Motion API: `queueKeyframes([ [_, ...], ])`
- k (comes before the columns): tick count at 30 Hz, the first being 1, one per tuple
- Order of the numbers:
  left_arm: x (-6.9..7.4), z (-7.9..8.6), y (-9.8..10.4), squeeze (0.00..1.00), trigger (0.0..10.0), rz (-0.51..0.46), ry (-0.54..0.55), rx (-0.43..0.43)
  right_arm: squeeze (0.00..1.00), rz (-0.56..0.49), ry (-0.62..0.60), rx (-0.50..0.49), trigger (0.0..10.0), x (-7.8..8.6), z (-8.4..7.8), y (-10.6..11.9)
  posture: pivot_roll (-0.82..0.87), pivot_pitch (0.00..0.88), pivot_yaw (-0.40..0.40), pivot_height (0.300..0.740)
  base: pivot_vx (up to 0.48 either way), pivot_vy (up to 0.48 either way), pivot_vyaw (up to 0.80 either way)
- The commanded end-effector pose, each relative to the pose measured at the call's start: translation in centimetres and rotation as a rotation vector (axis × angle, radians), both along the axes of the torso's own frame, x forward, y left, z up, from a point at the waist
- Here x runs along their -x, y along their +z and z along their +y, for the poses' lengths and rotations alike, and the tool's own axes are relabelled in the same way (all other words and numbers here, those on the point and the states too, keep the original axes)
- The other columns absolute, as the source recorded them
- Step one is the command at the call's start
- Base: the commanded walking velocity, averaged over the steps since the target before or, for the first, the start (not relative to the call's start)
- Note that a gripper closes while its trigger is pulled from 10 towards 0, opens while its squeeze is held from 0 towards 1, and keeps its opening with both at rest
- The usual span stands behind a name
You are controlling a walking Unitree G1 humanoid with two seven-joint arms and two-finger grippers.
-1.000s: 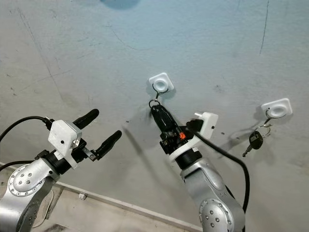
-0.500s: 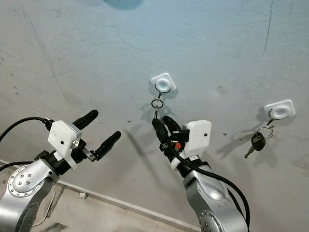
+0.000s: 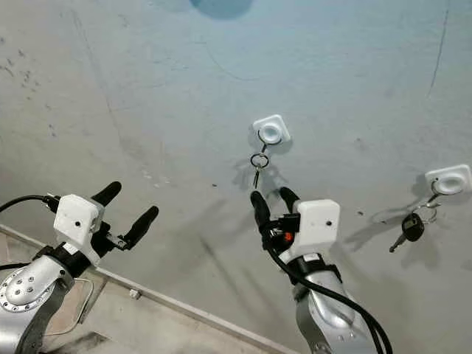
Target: Hang keys on a hook
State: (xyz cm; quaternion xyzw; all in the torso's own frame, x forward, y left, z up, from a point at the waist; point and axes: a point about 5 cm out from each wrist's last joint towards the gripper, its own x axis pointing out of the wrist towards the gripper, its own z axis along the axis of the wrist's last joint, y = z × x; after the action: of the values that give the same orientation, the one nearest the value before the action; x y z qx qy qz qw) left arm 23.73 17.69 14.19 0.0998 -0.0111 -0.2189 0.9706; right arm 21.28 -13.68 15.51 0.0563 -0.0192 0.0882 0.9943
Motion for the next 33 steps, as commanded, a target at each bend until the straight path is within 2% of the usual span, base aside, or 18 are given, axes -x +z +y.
queueKeyframes([
  [1,0.0,0.2,-0.2,0.0,10.0,0.001,0.024,-0.016,1.0,0.015,-0.142,0.053,10.0,0.3,-2.2,-0.2,0.16,0.0,-0.03,0.74,0.0,0.0,0.0],
  [6,-0.2,0.2,-0.3,0.0,10.0,-0.011,0.045,-0.049,1.0,0.047,-0.221,0.072,10.0,1.6,-3.0,-0.6,0.14,0.0,-0.032,0.74,0.0,0.0,0.0],
  [8,-0.4,-0.1,-0.3,0.0,10.0,-0.023,0.048,-0.06,1.0,0.055,-0.27,0.117,10.0,2.6,-3.7,-0.7,0.13,0.0,-0.03,0.74,0.0,0.0,0.0],
  [12,-0.5,-0.2,-0.3,0.0,10.0,-0.02,0.06,-0.069,1.0,0.088,-0.336,0.139,10.0,3.9,-4.3,-1.0,0.12,0.0,-0.031,0.74,0.0,0.0,0.0],
  [15,-0.5,-0.1,-0.5,0.0,10.0,-0.008,0.074,-0.072,1.0,0.119,-0.339,0.161,10.0,4.6,-4.0,-1.3,0.12,0.0,-0.031,0.74,0.0,0.0,0.0],
  [20,-0.6,-0.3,-0.8,0.0,10.0,0.015,0.075,-0.069,1.0,0.133,-0.311,0.148,10.0,4.5,-3.3,-1.6,0.11,0.0,-0.034,0.74,0.0,0.0,-0.62],
  [21,-0.6,-0.3,-0.9,0.0,10.0,0.024,0.067,-0.062,0.81,0.128,-0.295,0.148,10.0,4.2,-3.1,-1.6,0.11,0.0,-0.034,0.74,0.0,0.0,-0.74],
  [22,-0.6,-0.4,-0.9,0.0,10.0,0.031,0.061,-0.058,0.71,0.125,-0.286,0.146,10.0,4.0,-3.0,-1.5,0.11,0.0,-0.036,0.74,0.0,0.0,-0.74],
  [23,-0.7,-0.5,-1.0,0.0,10.0,0.044,0.053,-0.053,0.35,0.122,-0.279,0.143,10.0,3.7,-2.9,-1.5,0.11,0.0,-0.04,0.74,0.0,0.0,-0.74],
  [24,-0.7,-0.5,-1.0,0.0,10.0,0.044,0.053,-0.053,0.35,0.122,-0.279,0.143,10.0,3.7,-2.9,-1.5,0.11,0.0,-0.04,0.74,0.0,0.0,-0.74],
  [25,-0.9,-0.7,-1.2,0.0,10.0,0.067,0.051,-0.051,0.0,0.117,-0.27,0.143,10.0,3.3,-2.9,-1.5,0.11,0.0,-0.044,0.74,0.0,0.0,-0.74],
  [28,-1.2,-1.0,-1.2,0.0,10.0,0.085,0.039,-0.033,0.0,0.115,-0.261,0.145,10.0,2.7,-3.0,-1.6,0.11,0.0,-0.047,0.74,0.0,0.0,-0.74],
  [33,-1.4,-1.7,-1.2,0.0,10.0,0.061,0.006,-0.042,0.0,0.119,-0.257,0.133,10.0,2.2,-3.1,-1.7,0.11,0.0,-0.048,0.74,0.0,0.0,-0.74],
])
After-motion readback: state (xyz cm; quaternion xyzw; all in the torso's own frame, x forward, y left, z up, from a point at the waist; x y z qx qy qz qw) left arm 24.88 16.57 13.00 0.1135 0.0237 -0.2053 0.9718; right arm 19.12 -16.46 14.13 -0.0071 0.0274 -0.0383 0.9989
